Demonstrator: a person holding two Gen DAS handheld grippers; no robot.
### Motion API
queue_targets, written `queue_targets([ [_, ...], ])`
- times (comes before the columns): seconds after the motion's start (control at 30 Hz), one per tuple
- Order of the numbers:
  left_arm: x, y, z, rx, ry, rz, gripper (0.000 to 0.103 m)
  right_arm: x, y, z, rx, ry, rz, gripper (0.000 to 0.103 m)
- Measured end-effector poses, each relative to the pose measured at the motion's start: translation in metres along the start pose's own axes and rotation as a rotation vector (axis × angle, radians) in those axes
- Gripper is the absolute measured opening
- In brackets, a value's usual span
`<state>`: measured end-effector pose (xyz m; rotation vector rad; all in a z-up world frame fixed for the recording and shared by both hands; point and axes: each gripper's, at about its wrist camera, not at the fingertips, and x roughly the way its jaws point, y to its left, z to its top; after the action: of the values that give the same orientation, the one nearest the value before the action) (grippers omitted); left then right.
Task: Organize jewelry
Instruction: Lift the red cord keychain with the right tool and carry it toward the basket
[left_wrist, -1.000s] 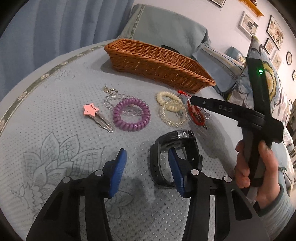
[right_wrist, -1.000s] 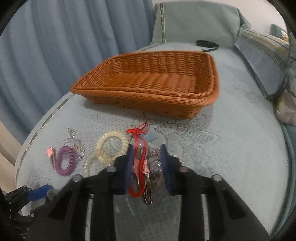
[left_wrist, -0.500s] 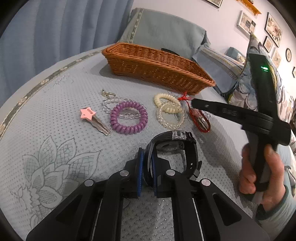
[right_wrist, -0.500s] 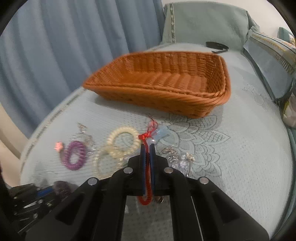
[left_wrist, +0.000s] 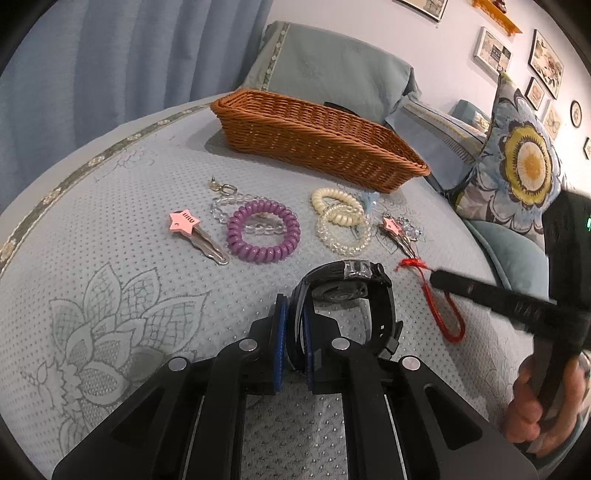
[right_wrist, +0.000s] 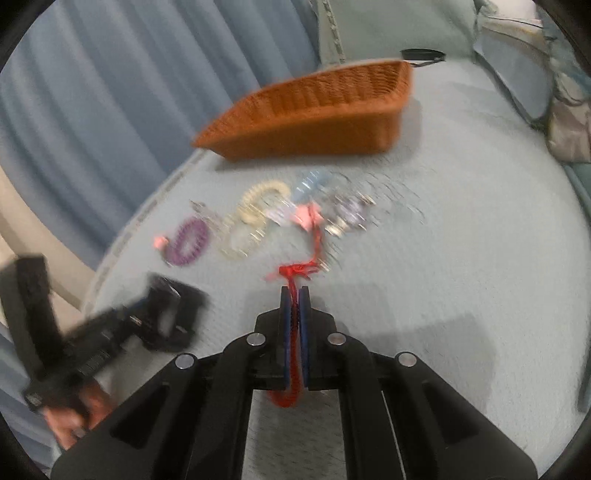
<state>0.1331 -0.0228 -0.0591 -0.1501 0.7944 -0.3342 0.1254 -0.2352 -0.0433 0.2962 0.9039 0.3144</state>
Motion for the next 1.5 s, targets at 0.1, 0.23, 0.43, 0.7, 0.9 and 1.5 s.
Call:
queue_targets([
  [0.1,0.0,0.0,0.0,-0.001,0.0,-0.002,0.007,-0.003,-0.002,-0.007,0.006,0.01,0.0,0.012],
  [0.23,0.0,0.004,-0.002,-0.016,0.001,-0.017,0.009,-0.014,0.004,-0.013,-0.031,-0.023,-0.055,0.063],
  [0.43,0.0,0.006,-0.001,-0.022,-0.001,-0.017,0.012,-0.007,0.02,-0.027,-0.099,-0.018,-0.16,0.047],
  [0.7,-0.006,0.0,-0.002,0.01,-0.032,-0.019,0.007,-0.016,0.037,-0.039,-0.209,-0.068,-0.23,0.007],
  [0.9,-0.021,-0.002,0.002,0.011,-0.08,-0.045,0.007,-0.034,0.045,-0.027,-0.228,-0.145,-0.193,0.003],
  [1.5,-0.024,-0.004,0.0,0.019,-0.101,-0.038,0.008,-0.02,0.021,-0.035,-0.133,0.05,-0.167,0.051],
])
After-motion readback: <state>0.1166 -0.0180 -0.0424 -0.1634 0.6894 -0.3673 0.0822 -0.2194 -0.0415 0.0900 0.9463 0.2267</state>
